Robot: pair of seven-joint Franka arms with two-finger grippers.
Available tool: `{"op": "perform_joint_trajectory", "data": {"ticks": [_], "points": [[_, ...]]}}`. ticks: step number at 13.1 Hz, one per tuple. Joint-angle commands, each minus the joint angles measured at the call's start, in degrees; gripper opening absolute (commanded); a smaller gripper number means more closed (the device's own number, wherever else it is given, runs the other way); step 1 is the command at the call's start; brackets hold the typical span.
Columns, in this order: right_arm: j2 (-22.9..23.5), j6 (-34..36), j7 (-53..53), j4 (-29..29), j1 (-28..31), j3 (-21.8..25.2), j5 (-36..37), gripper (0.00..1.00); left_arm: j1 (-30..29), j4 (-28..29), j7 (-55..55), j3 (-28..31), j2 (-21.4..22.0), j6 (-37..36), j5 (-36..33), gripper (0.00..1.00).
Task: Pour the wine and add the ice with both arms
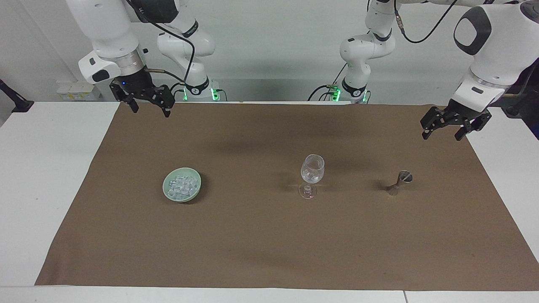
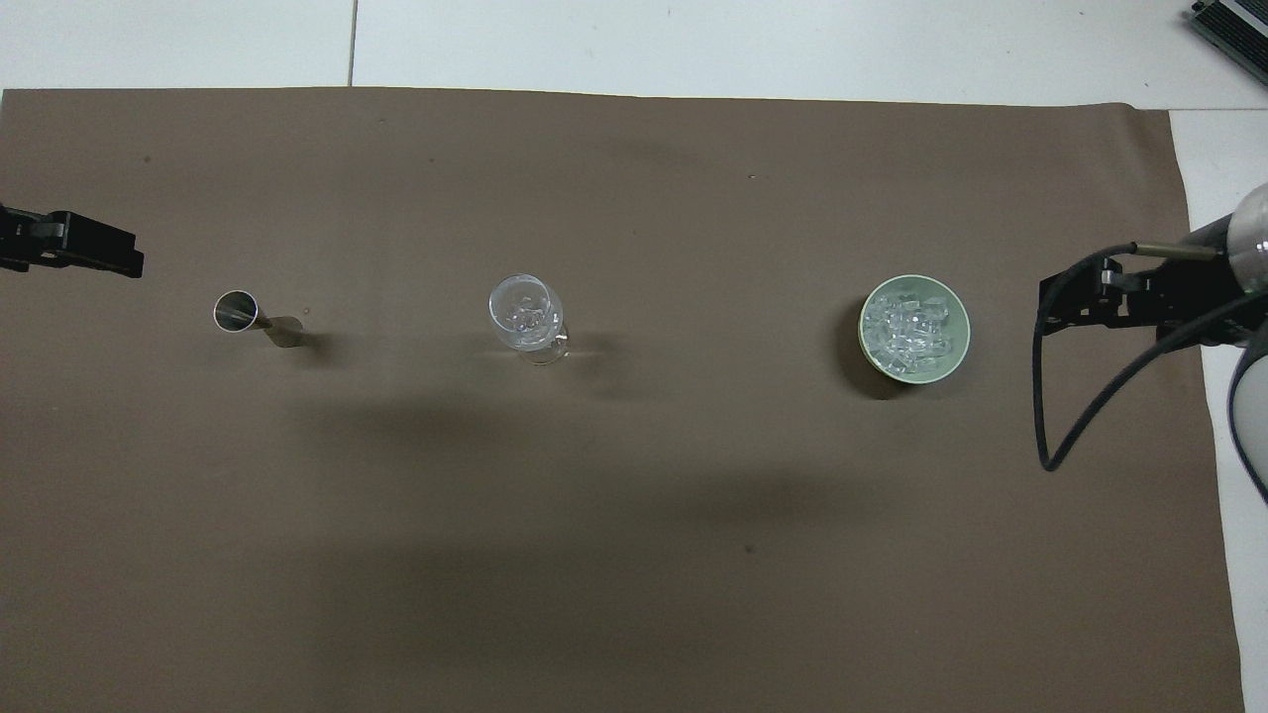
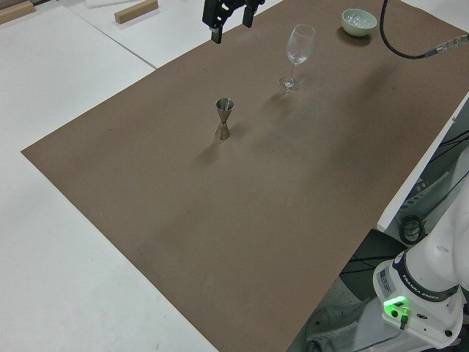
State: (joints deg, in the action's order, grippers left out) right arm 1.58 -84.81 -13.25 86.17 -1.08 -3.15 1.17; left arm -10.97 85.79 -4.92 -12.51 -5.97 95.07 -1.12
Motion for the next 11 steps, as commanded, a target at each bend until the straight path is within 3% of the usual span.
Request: {"op": "perform_joint_trajectory", "data": {"ticks": [1,11], "points": [[-3.2,-0.1,3.1,4.0,1.3,-1.9,-1.0,1.00,0.5,-0.4,0.4,0.4,0.5,-0.4,-1.3,1.00],[-4.6,-0.1,1.8,6.3,0.4,-1.9,-1.1,1.00,0.4,-0.6,0.4,0.5,0.6,-0.2,-1.1,1.00]]}}
